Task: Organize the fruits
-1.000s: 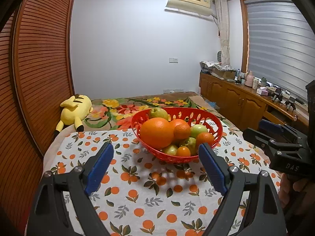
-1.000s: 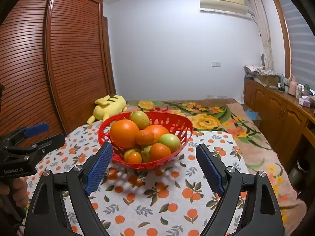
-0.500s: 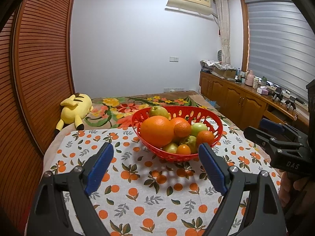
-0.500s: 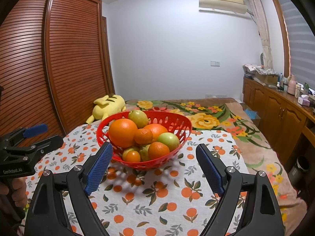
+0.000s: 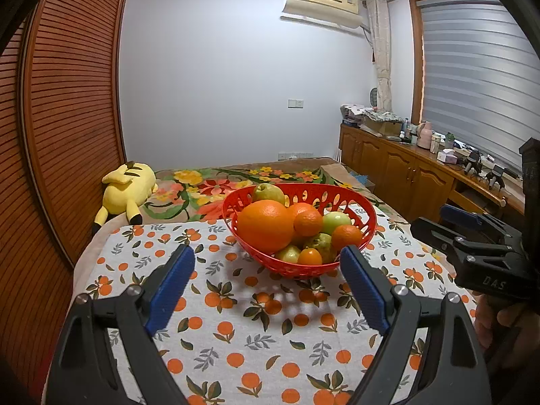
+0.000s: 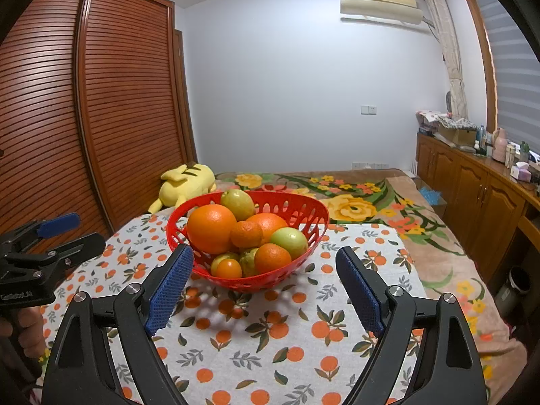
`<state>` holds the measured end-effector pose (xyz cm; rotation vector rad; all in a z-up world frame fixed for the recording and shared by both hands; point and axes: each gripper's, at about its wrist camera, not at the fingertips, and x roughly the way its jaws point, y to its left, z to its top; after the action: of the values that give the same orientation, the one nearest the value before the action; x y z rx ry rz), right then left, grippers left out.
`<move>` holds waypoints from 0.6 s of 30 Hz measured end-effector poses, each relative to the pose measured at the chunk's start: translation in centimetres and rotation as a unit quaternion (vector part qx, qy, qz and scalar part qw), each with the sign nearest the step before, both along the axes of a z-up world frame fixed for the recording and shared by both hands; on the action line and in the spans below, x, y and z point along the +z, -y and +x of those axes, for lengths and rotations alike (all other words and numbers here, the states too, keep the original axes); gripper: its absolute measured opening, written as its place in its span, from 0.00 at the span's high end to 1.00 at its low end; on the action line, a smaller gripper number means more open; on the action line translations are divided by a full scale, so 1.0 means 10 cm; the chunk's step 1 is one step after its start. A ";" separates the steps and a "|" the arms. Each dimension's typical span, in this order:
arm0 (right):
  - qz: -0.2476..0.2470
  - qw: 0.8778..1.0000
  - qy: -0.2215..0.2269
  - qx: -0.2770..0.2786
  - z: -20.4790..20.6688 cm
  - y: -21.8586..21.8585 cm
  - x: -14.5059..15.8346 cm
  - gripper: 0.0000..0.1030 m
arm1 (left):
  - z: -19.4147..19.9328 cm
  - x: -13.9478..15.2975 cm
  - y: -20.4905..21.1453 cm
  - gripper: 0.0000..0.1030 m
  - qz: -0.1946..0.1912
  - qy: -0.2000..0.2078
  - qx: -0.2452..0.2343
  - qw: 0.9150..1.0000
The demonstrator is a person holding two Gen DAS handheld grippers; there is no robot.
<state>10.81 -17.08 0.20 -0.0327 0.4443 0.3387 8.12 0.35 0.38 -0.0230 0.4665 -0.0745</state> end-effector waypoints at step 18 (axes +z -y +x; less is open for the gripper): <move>0.000 1.000 0.001 0.000 0.00 0.00 0.00 0.14 | -0.03 0.04 0.02 0.14 0.000 0.003 -0.001 1.000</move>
<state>10.78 -17.10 0.17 -0.0321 0.4428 0.3389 7.79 0.17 0.80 -0.0216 0.4611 -0.0761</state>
